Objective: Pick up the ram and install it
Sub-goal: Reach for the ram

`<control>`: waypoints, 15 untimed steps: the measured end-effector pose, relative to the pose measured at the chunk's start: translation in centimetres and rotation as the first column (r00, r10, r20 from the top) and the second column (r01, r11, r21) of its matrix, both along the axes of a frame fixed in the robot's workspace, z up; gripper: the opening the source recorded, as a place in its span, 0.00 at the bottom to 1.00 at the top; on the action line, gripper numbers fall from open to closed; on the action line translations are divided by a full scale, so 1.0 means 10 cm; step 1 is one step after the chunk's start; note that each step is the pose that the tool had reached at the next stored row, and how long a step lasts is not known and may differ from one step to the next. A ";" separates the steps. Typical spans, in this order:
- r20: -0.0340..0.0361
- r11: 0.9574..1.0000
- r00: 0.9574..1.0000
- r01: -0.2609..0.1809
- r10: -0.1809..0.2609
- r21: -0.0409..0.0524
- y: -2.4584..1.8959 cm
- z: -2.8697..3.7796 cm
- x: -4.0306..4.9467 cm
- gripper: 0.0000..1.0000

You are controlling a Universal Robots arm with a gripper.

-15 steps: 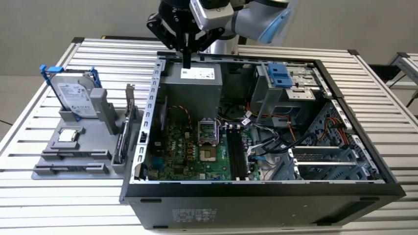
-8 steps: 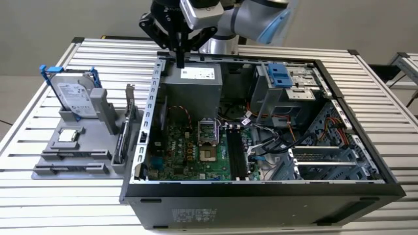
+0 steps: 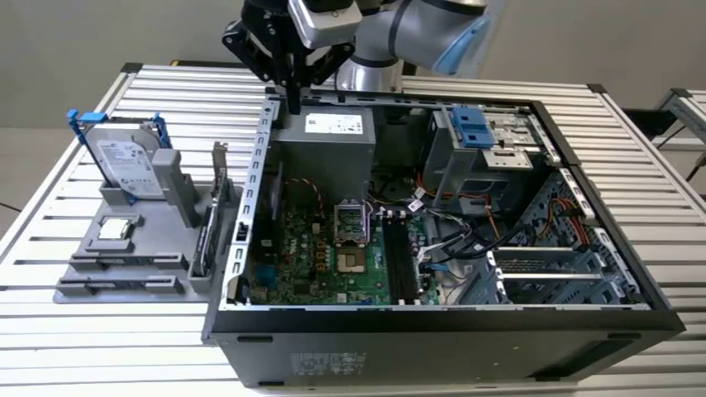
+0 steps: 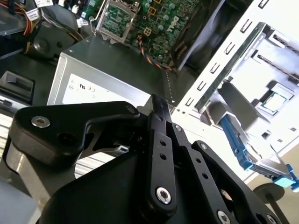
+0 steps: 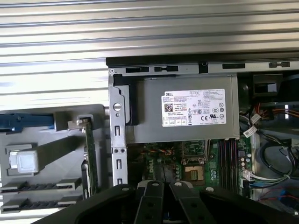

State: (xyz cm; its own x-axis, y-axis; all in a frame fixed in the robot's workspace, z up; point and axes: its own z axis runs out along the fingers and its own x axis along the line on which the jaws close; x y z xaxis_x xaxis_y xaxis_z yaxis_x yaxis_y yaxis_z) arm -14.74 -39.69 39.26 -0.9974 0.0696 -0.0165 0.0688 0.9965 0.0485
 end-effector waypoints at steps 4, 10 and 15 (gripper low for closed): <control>0.000 1.000 1.000 -0.003 0.003 0.000 0.002 0.000 -0.062 0.00; 0.000 1.000 1.000 -0.008 0.008 0.000 0.005 0.000 -0.154 0.00; 0.001 1.000 1.000 -0.014 0.014 0.000 0.007 0.000 -0.241 0.00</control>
